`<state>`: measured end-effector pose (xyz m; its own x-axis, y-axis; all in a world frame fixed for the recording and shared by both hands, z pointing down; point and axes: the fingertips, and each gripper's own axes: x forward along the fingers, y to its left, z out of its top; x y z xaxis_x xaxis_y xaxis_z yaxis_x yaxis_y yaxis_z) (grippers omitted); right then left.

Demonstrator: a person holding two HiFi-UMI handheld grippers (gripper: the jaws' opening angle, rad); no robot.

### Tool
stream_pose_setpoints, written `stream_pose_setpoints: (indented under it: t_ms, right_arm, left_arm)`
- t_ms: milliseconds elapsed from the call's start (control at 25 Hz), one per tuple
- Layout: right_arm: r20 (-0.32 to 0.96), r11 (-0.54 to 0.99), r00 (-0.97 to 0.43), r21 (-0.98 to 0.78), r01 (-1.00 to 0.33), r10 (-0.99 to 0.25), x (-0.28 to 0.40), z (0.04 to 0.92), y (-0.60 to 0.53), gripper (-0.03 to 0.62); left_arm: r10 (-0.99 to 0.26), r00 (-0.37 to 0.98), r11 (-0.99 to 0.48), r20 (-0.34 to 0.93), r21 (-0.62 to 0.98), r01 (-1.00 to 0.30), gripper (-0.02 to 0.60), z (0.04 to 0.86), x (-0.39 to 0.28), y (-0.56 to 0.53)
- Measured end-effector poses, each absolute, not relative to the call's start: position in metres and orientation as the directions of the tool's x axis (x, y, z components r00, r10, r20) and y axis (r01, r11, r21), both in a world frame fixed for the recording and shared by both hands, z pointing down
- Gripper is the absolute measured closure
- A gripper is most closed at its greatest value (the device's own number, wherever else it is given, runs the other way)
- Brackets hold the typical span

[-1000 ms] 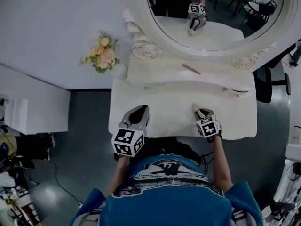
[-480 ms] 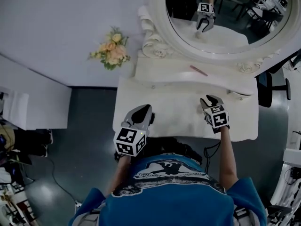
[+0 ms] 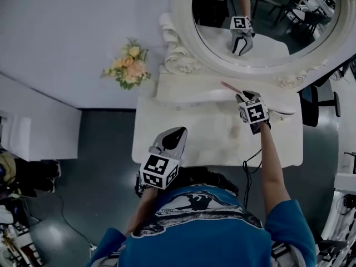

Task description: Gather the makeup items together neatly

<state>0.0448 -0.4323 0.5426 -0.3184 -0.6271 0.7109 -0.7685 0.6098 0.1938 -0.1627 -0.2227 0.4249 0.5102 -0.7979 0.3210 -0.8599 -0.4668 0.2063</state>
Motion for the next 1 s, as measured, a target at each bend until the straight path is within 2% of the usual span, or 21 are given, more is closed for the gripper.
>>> stream_pose_setpoints:
  t_ms: [200, 280, 360, 720, 1000]
  right_arm:
    - [0.767, 0.558, -0.25, 0.165, -0.813, -0.591, 0.061, 0.563, -0.455, 0.49]
    - [0.765, 0.548, -0.278, 0.114, -0.829, -0.581, 0.06, 0.565, -0.455, 0.538]
    - [0.754, 0.535, -0.308, 0.067, -0.842, -0.58, 0.059, 0.566, -0.454, 0.558]
    - [0.729, 0.479, -0.284, 0.069, -0.875, -0.623, 0.059, 0.564, -0.447, 0.565]
    - [0.718, 0.399, -0.304, -0.039, -0.916, -0.627, 0.055, 0.566, -0.401, 0.566]
  left_arm:
    - [-0.807, 0.494, -0.448, 0.325, 0.209, -0.869, 0.566, 0.423, -0.168, -0.226]
    - [-0.809, 0.483, -0.435, 0.335, 0.212, -0.875, 0.566, 0.426, -0.172, -0.226]
    - [-0.81, 0.473, -0.423, 0.345, 0.215, -0.881, 0.566, 0.429, -0.175, -0.225]
    - [-0.801, 0.475, -0.423, 0.364, 0.218, -0.88, 0.566, 0.434, -0.175, -0.219]
    - [-0.793, 0.483, -0.431, 0.371, 0.219, -0.875, 0.566, 0.436, -0.177, -0.218]
